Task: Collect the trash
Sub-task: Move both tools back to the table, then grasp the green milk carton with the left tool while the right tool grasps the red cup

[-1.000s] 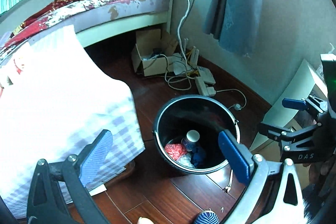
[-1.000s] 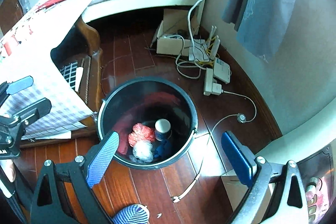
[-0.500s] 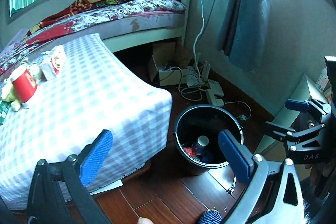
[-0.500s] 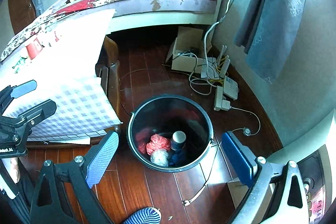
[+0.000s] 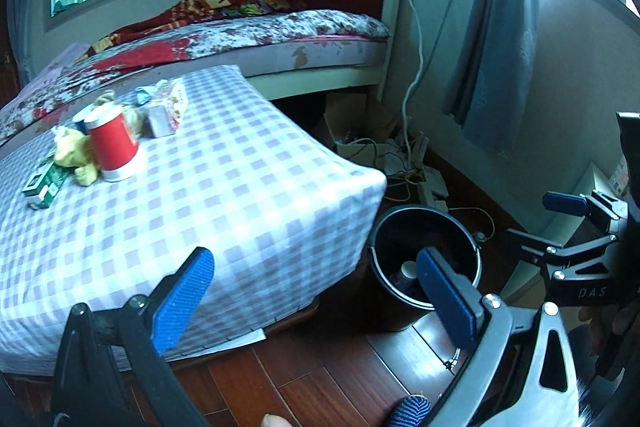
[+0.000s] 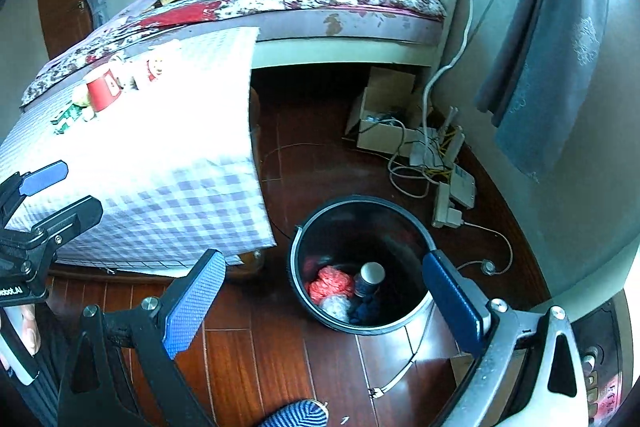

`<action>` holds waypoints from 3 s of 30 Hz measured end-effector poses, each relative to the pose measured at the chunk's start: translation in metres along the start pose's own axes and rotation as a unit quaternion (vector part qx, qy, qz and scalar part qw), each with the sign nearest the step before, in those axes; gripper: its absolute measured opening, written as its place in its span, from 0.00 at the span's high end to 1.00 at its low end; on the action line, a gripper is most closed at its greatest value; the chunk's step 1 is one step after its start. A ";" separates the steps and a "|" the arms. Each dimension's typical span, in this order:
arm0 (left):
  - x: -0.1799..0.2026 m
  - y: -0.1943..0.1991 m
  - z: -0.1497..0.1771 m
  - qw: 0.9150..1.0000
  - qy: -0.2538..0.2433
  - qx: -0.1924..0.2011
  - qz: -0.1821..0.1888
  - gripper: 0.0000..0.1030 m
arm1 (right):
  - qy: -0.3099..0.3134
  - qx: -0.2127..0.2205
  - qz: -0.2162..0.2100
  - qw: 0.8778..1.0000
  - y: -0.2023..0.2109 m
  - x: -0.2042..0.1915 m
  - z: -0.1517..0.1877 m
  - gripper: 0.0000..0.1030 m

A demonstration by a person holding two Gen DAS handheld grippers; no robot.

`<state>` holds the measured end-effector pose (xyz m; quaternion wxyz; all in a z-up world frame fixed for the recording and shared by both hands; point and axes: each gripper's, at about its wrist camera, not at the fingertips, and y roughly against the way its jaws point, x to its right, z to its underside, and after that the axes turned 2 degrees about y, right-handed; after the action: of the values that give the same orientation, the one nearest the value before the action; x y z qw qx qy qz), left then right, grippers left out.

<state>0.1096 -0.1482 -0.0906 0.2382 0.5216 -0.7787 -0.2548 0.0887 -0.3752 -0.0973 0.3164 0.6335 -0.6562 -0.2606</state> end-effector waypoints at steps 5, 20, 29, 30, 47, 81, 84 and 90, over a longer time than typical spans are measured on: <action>-0.032 0.011 -0.001 0.999 0.028 0.008 -0.026 0.01 | 0.025 0.004 -0.024 0.999 -0.006 -0.027 -0.011 0.03; -0.141 0.044 0.010 0.989 0.087 0.028 -0.117 0.01 | 0.094 0.011 -0.126 0.987 -0.030 -0.148 -0.065 0.03; -0.191 0.055 0.020 0.982 0.104 0.030 -0.153 0.02 | 0.121 0.031 -0.158 0.979 -0.040 -0.205 -0.087 0.03; -0.197 0.055 0.020 0.981 0.107 0.030 -0.156 0.02 | 0.123 0.033 -0.160 0.979 -0.040 -0.210 -0.090 0.03; -0.301 0.018 -0.004 0.973 0.155 0.009 -0.171 0.15 | 0.152 0.033 -0.188 0.970 -0.100 -0.295 -0.151 0.26; -0.331 -0.074 -0.059 0.979 0.104 -0.049 -0.169 0.46 | 0.134 0.018 -0.189 0.973 -0.179 -0.322 -0.208 0.44; -0.330 -0.064 -0.058 0.978 0.110 -0.041 -0.174 0.47 | 0.137 0.019 -0.190 0.972 -0.173 -0.319 -0.206 0.47; -0.320 -0.038 -0.051 0.976 0.111 -0.021 -0.185 0.47 | 0.134 0.029 -0.193 0.972 -0.155 -0.309 -0.200 0.49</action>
<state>0.2775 0.1305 -0.1099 0.2831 0.6765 -0.6318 -0.2510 0.3403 -0.0655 -0.1060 0.3266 0.7864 -0.4801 -0.2108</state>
